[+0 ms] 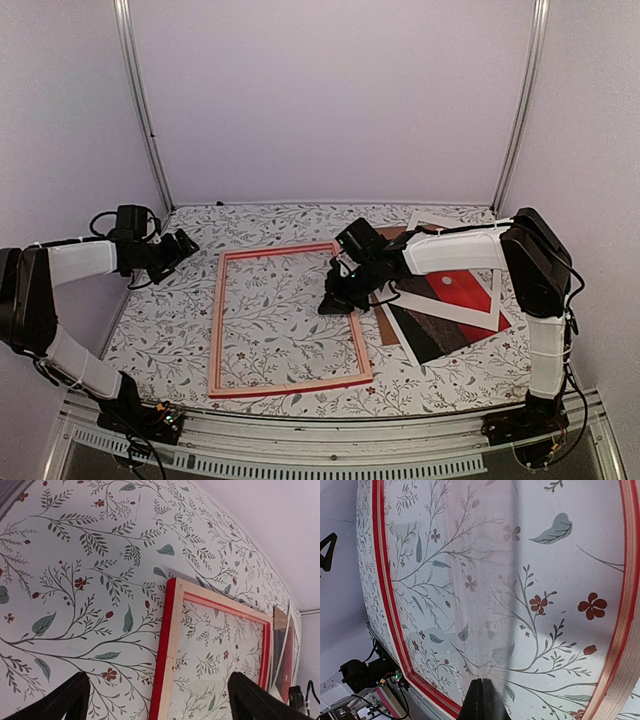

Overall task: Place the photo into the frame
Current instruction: Place the glass panel at the frame body.

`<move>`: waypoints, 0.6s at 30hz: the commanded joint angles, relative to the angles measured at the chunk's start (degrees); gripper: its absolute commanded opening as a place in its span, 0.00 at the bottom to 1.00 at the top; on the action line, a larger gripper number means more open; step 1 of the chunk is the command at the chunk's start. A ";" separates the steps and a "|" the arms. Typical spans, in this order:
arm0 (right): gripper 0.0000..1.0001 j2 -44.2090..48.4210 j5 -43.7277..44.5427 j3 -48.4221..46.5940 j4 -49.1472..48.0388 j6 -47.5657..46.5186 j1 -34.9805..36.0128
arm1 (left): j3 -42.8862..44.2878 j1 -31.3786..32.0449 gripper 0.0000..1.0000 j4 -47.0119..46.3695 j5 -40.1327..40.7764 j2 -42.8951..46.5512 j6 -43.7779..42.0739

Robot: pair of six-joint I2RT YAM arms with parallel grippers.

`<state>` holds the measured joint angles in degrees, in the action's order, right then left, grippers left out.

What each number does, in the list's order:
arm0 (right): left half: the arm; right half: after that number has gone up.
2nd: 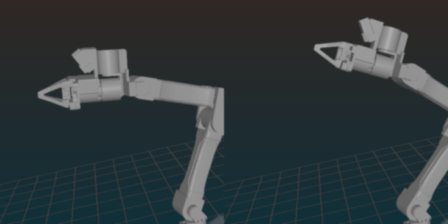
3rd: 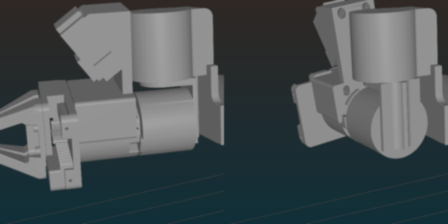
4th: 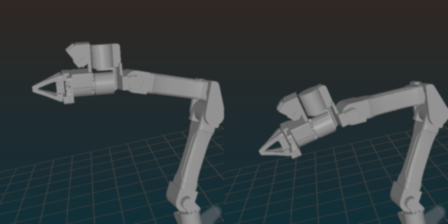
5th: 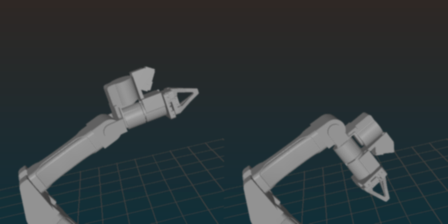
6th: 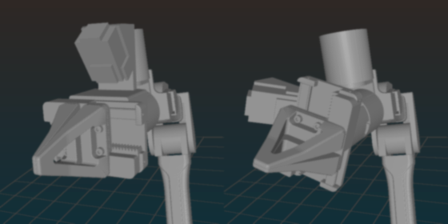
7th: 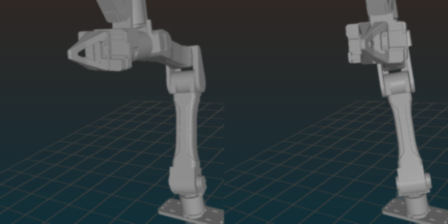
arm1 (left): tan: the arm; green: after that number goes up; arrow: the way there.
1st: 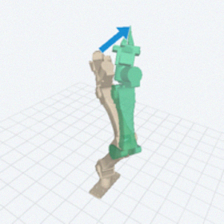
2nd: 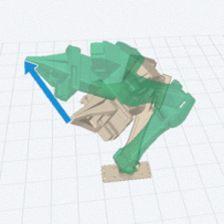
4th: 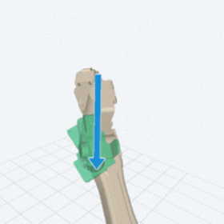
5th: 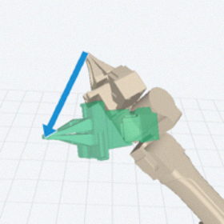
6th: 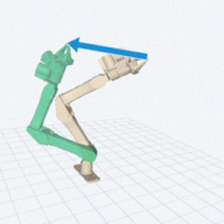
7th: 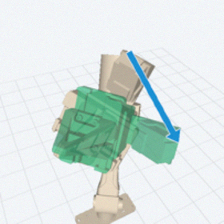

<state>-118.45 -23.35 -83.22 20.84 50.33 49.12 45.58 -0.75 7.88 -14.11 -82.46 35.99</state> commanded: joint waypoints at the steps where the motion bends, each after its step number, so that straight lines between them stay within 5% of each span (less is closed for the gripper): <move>1: 0.00 1.82 1.56 -0.01 0.87 0.12 0.27 | 0.14 0.44 0.98 -0.42 0.46 0.45 -0.96; 18: 0.00 0.97 0.95 -0.10 -0.88 0.21 0.62 | 0.06 0.50 0.98 -0.57 0.43 0.21 -0.92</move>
<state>-118.45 -22.98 -83.22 21.32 50.33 49.19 45.58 -0.75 7.90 -14.09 -82.46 35.99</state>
